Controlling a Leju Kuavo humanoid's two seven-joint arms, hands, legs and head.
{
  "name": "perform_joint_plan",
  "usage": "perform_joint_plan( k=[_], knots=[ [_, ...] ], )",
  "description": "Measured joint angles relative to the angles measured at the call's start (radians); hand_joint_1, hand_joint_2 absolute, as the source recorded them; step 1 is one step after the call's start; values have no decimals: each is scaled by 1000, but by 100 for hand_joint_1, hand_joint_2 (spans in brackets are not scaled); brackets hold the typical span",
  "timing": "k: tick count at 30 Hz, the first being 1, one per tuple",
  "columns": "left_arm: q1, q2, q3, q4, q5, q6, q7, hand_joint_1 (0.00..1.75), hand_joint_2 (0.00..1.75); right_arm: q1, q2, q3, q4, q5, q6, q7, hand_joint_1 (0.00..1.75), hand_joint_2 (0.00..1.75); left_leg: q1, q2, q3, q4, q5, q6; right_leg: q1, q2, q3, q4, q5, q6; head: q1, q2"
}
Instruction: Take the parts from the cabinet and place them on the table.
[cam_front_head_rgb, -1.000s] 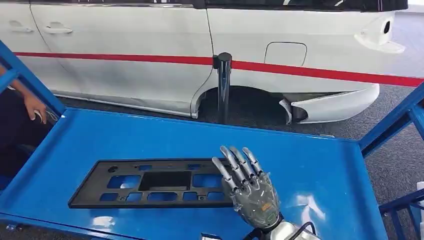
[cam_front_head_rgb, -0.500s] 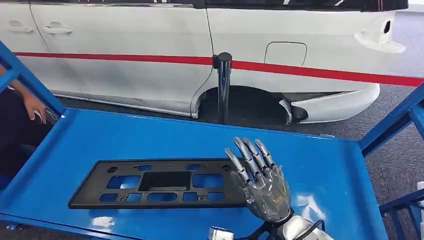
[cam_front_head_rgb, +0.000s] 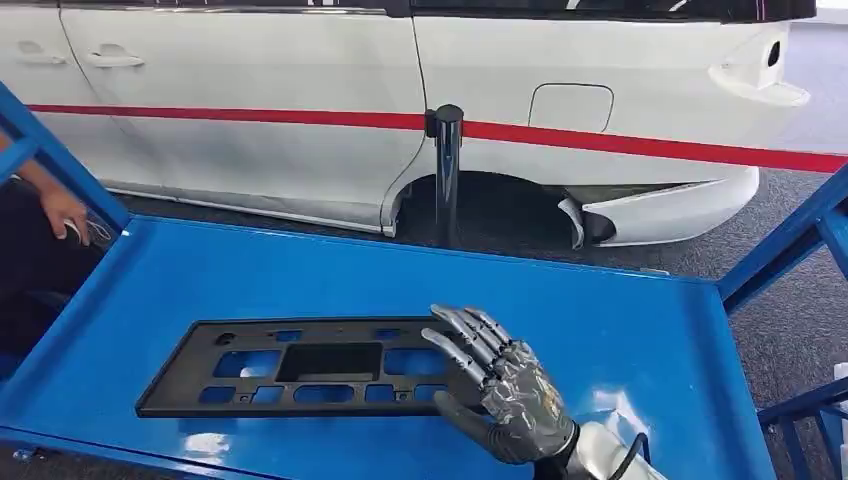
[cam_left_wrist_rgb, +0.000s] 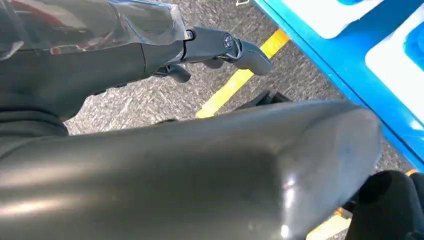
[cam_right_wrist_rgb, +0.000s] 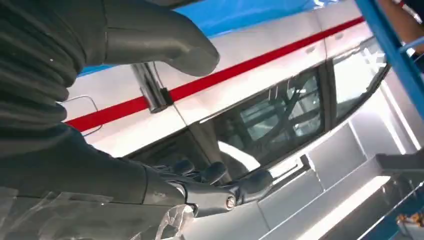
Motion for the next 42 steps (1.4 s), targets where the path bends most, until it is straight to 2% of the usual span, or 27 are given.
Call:
perform_joint_plan(
  k=[8, 14, 20, 25, 30, 37, 42],
  knots=[
    [-18, 3, 0, 0, -23, -5, 8, 0, 0, -113, 49, 76, 4, -24, 114, -30, 0, 175, 0, 0, 1, 0, 1, -1, 0, 0, 0, 0, 0, 0, 0, 0],
    [-26, 4, 0, 0, -30, -6, 9, 0, 0, -154, 81, 121, 24, -25, 123, -33, 0, 175, 0, 0, 1, 0, 1, -1, 0, 0, 0, 0, 0, 0, 0, 0],
    [-36, 5, 0, 0, -34, -7, 10, 0, 0, -165, 108, 155, 54, 64, 101, -40, 0, 175, 0, 0, 0, 0, 1, -1, 0, 0, -1, 0, 0, 0, 0, 0],
    [-38, 6, 0, 0, -46, -9, 15, 0, 0, -179, 124, 203, 100, 189, 165, -35, 0, 175, 0, -1, 0, 0, 1, -1, 0, -1, -1, 0, 0, 0, 0, 0],
    [-39, 6, 0, 0, -48, -11, 15, 0, 0, -195, 134, 245, 136, 211, 192, -35, 0, 175, 0, -1, 1, 0, 1, -1, 0, -1, -1, 0, 0, 0, 0, 0],
    [-44, 7, 0, 0, -55, -13, 21, 0, 0, -224, 148, 317, 189, 250, 306, -57, 0, 175, 0, -1, 0, 0, 1, -1, 0, -1, -1, 0, 0, 0, 1, 0],
    [-44, 7, 0, 0, -56, -14, 23, 0, 0, -244, 158, 351, 216, 258, 324, -66, 0, 175, 0, 0, 0, 0, 1, -1, 0, 0, -1, 0, 0, 0, 2, 0]
  ],
)
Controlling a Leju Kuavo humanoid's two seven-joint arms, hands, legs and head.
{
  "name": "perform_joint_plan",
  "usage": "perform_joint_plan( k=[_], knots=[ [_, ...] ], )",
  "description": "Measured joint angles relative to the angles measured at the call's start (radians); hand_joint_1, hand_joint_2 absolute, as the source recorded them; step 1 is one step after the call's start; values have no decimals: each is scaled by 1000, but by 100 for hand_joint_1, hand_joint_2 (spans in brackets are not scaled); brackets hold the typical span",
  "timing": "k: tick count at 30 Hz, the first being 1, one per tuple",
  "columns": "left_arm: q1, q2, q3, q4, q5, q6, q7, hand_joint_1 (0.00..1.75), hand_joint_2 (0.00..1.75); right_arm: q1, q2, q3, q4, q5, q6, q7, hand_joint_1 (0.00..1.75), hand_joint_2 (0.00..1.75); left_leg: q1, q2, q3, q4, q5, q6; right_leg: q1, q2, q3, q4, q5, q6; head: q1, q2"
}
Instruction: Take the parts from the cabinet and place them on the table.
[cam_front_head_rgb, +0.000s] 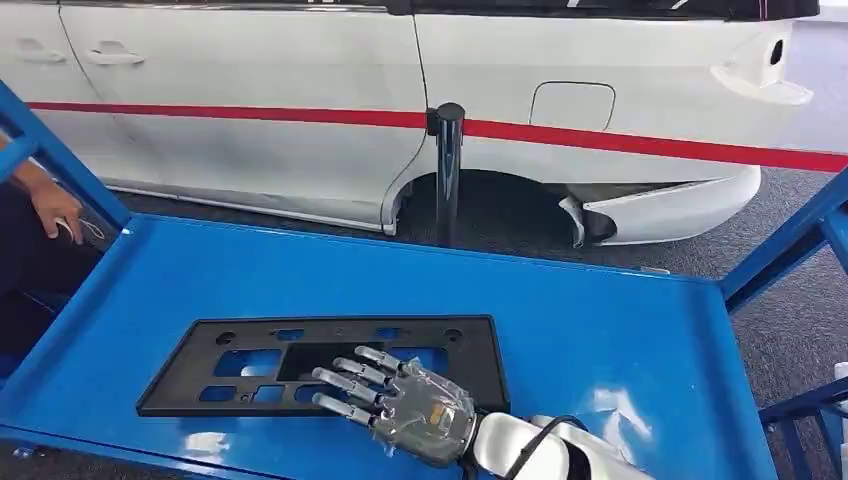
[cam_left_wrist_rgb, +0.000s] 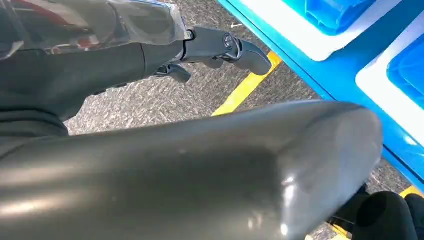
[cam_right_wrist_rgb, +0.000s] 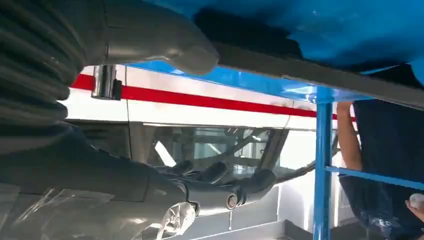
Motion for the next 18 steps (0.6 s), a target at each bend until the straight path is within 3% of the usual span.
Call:
perform_joint_plan(
  k=[13, 18],
  knots=[
    [-2, 0, 0, 0, 3, -1, -1, 0, 0, -30, 13, 41, 29, -15, 25, -8, 0, 175, 0, 0, -1, 0, 0, 0, 0, 0, -1, 0, 0, 0, 0, 0],
    [-2, 0, 0, 0, 1, -3, -2, 0, 0, -31, 14, 47, 31, -24, 22, 21, 0, 175, 0, 0, -1, 0, 0, 0, 0, 0, -1, 0, 0, 0, 0, 0]
  ],
)
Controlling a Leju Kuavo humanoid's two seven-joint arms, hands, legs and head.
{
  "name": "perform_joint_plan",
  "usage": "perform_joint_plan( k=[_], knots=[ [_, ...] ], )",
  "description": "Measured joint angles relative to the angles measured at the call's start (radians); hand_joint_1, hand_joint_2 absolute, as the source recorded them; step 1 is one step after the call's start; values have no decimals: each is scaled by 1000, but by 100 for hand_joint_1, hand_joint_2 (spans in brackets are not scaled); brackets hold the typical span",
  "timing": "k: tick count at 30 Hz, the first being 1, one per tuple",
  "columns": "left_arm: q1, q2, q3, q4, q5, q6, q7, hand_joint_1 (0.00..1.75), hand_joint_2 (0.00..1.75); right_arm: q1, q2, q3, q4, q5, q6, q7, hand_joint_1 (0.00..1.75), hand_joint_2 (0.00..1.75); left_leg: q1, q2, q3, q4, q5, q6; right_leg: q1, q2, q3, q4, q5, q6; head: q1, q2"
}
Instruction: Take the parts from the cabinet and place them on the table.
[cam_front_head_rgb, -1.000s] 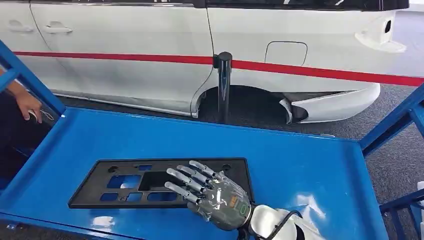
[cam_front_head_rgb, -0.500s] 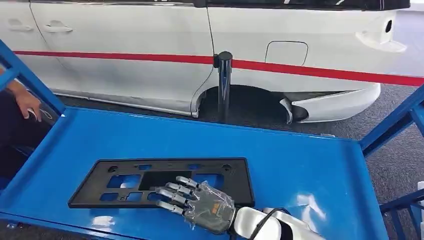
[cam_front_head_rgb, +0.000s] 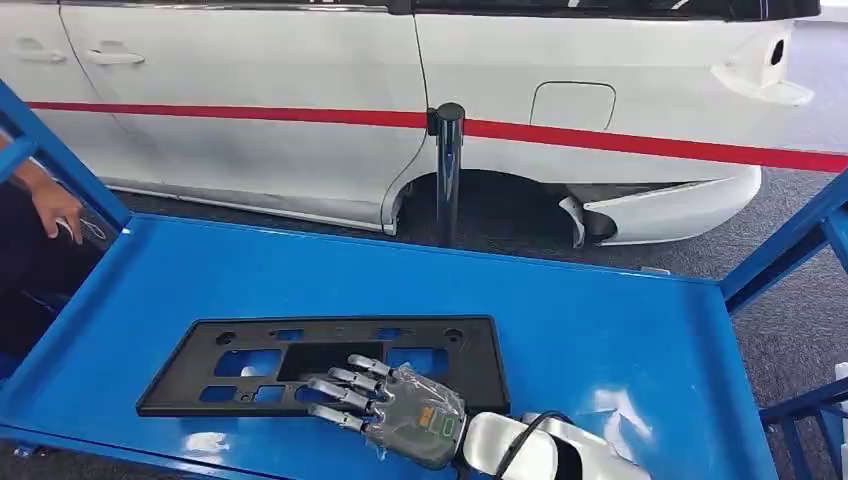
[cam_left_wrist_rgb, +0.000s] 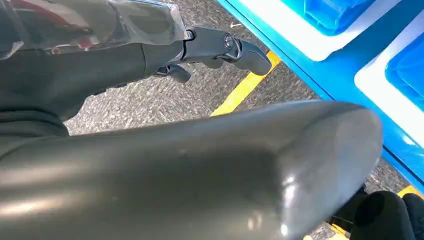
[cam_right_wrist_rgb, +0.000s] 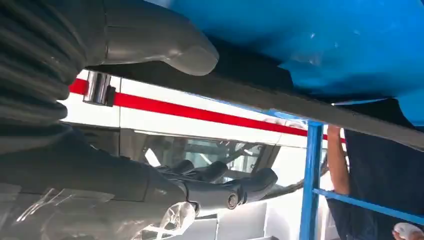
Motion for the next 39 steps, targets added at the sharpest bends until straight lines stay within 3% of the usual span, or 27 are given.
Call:
perform_joint_plan(
  k=[5, 17, 39],
  knots=[
    [-1, 0, 0, 0, -4, 3, 0, 0, 0, 21, -2, 3, 16, 6, -2, 82, 0, 175, 0, 0, 0, 0, 0, 0, 0, 0, 0, 0, 0, 0, 0, 0],
    [0, 0, 0, 0, -11, 3, -1, 0, 0, 116, -25, -45, 96, -31, -37, 197, 0, 175, 0, 0, 2, 0, 0, 0, 0, 0, 2, 0, 0, 0, -1, 0],
    [6, -2, 0, 0, -21, -18, -10, 0, 0, 137, -26, -110, 147, -27, -108, 226, 0, 175, 1, -1, 7, 0, 0, 0, 1, -1, 11, -4, 0, 0, -1, 0]
  ],
)
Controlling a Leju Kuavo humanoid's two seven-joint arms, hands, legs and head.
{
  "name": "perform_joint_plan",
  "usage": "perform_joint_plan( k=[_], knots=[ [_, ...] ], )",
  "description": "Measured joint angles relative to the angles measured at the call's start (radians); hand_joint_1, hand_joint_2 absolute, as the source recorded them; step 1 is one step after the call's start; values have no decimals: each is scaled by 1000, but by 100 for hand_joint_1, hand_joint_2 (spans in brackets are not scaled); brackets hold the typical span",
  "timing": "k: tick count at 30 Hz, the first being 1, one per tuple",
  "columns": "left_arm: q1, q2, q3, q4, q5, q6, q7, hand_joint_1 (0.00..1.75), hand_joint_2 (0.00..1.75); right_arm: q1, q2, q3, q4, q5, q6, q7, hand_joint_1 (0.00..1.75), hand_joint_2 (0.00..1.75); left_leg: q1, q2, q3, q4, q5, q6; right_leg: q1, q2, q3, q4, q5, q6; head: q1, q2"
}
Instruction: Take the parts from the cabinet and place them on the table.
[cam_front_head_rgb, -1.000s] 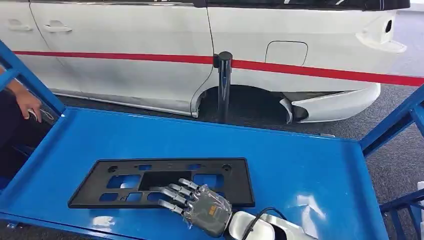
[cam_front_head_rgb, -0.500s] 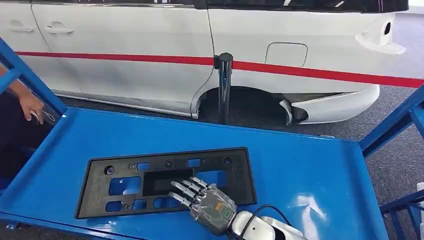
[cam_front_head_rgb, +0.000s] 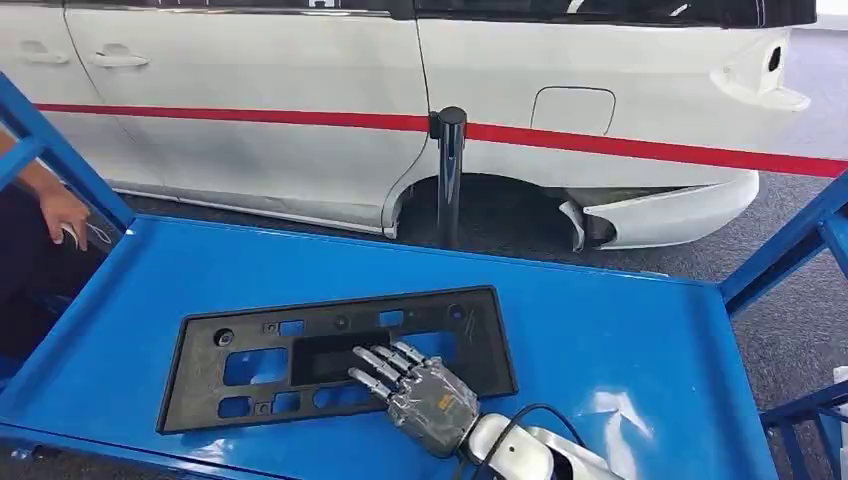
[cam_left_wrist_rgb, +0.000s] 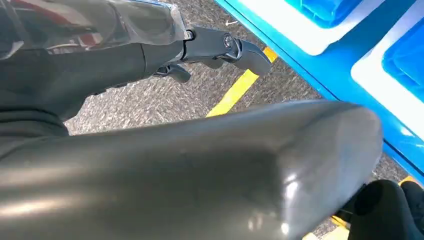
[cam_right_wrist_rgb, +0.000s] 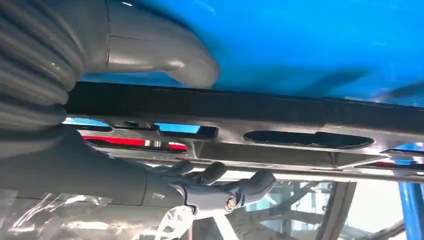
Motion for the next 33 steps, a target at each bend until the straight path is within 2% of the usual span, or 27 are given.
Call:
perform_joint_plan(
  k=[7, 13, 33],
  knots=[
    [2, 0, 0, 0, -7, 2, 0, 0, 0, -15, 7, 1, -2, 121, -8, 19, 0, 175, 0, 0, 0, 0, 0, 0, 0, -1, 0, 0, 0, 0, 0, 0],
    [4, 0, 0, 0, -7, 6, 0, 0, 0, -28, 10, 8, -23, 216, 32, 18, 0, 175, 0, 0, -1, 0, 0, 0, 0, -1, -1, 0, 0, 0, 0, 0],
    [5, -15, 0, 0, 11, 26, -8, 0, 0, -46, 15, 50, -77, 324, 64, -10, 0, 175, 0, 0, -4, 0, 0, 0, 0, -1, -4, 0, 0, 0, 0, 0]
  ],
)
